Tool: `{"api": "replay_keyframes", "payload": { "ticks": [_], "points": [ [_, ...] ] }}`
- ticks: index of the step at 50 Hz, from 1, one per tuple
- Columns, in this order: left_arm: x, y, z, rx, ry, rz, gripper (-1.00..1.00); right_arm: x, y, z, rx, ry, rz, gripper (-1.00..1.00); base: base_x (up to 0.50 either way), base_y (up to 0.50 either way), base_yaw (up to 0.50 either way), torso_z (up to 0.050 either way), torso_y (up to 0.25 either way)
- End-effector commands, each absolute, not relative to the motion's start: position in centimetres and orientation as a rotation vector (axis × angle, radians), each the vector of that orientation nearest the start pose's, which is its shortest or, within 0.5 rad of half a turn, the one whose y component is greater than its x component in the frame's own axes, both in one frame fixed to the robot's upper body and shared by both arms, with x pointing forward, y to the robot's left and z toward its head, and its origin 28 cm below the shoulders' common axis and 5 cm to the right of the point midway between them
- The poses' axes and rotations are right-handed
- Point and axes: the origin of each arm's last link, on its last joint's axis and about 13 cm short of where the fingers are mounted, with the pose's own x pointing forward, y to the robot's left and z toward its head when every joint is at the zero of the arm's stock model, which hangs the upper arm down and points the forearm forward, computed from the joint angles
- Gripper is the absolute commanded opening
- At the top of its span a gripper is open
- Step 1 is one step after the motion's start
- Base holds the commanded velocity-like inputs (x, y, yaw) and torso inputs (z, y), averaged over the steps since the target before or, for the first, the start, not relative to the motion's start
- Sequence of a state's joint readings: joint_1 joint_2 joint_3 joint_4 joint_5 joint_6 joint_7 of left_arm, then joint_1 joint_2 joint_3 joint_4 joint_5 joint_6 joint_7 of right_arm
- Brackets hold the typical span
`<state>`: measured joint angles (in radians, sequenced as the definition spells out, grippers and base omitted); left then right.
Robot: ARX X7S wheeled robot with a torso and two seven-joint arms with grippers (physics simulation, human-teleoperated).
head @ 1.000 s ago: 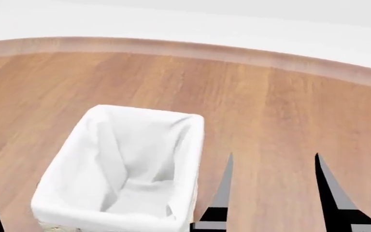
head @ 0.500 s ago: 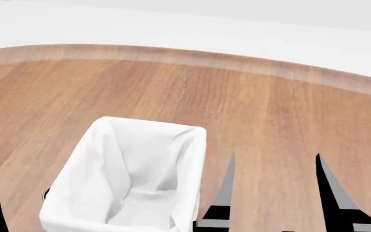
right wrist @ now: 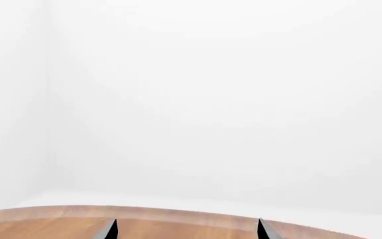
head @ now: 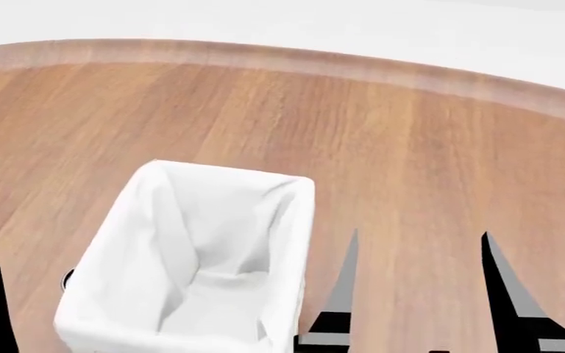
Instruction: Pick up the butter and put it in the basket.
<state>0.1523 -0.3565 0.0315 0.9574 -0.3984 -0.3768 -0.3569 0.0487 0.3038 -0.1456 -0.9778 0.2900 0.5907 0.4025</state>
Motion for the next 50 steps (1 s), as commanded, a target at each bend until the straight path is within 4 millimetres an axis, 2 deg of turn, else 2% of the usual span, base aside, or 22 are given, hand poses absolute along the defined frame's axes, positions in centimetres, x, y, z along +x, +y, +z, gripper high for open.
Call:
{"api": "replay_keyframes", "payload": {
  "ticks": [1,16,23,30,36,39,46,50],
  "points": [
    [14.3,21.8,15.5,-0.087,-0.365,-0.073,1.00,16.4,-9.5,17.0,0.004,-0.375,-0.003,1.00,0.00,0.00,0.00,0.037,-0.211],
    [14.2,21.9,15.6,-0.091,-0.368,-0.072,1.00,16.4,-9.4,16.9,0.001,-0.371,0.001,1.00,0.00,0.00,0.00,0.037,-0.208],
    [14.4,22.0,15.6,-0.072,-0.365,-0.039,1.00,16.9,-9.5,16.0,-0.031,-0.314,0.042,1.00,0.00,0.00,0.00,0.037,-0.207],
    [14.2,22.2,15.8,-0.112,-0.386,-0.036,1.00,16.6,-10.3,13.3,-0.120,-0.218,0.102,1.00,0.00,0.00,0.00,0.003,-0.010],
    [14.3,22.3,15.7,-0.134,-0.394,-0.029,1.00,15.6,-11.1,10.5,-0.148,-0.242,0.169,1.00,0.00,0.00,0.00,0.000,0.000],
    [14.3,22.2,15.7,-0.133,-0.391,-0.029,1.00,15.2,-11.5,9.7,-0.114,-0.259,0.169,1.00,0.00,0.00,0.00,0.000,0.000],
    [14.2,22.1,15.7,-0.132,-0.391,-0.035,1.00,14.9,-12.4,7.6,-0.166,-0.245,0.140,1.00,0.00,0.00,0.00,0.000,0.000],
    [14.2,22.1,15.7,-0.132,-0.392,-0.036,1.00,14.4,-12.7,6.5,-0.176,-0.216,0.203,1.00,0.00,0.00,0.00,0.000,0.000]
  ]
}}
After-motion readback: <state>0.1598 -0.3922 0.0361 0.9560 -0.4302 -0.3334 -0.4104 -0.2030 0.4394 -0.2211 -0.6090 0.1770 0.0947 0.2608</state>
